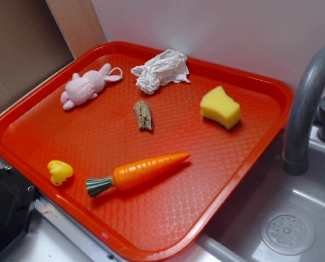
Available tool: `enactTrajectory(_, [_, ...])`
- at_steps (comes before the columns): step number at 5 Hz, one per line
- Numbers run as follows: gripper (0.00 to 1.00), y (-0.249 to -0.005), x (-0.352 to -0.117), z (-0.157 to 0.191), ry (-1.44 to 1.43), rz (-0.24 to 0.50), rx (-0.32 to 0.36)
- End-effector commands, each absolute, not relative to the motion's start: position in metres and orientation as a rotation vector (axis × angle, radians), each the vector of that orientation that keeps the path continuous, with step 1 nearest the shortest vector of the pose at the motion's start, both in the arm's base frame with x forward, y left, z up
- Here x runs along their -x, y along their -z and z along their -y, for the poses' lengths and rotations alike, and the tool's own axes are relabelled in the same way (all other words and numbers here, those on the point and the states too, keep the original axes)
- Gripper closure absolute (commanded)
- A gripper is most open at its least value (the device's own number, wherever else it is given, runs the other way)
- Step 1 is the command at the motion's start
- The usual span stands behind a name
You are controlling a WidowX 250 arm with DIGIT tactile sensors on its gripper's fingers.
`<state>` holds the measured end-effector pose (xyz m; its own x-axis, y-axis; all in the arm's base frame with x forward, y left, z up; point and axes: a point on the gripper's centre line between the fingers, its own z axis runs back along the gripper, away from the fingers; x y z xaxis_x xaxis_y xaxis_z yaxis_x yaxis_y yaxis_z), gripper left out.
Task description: Grab the green sponge.
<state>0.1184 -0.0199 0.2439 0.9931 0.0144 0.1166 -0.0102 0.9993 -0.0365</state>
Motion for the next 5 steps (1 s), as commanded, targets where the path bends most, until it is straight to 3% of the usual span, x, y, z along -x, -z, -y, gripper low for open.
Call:
enactTrajectory(1, [0.00, -0.244, -0.118, 0.020, -0.012, 0.117, 0.036])
enactTrajectory(2, [0.00, -0.238, -0.161, 0.018, 0.242, 0.197, -0.094])
enactTrajectory(3, [0.00, -0.227, -0.202, 0.037, 0.503, 0.197, -0.185])
enactTrajectory(4, [0.00, -0.208, -0.237, 0.059, 0.766, 0.148, -0.221])
enactTrajectory(5, [0.00, -0.187, -0.260, 0.080, 1.012, 0.209, -0.247])
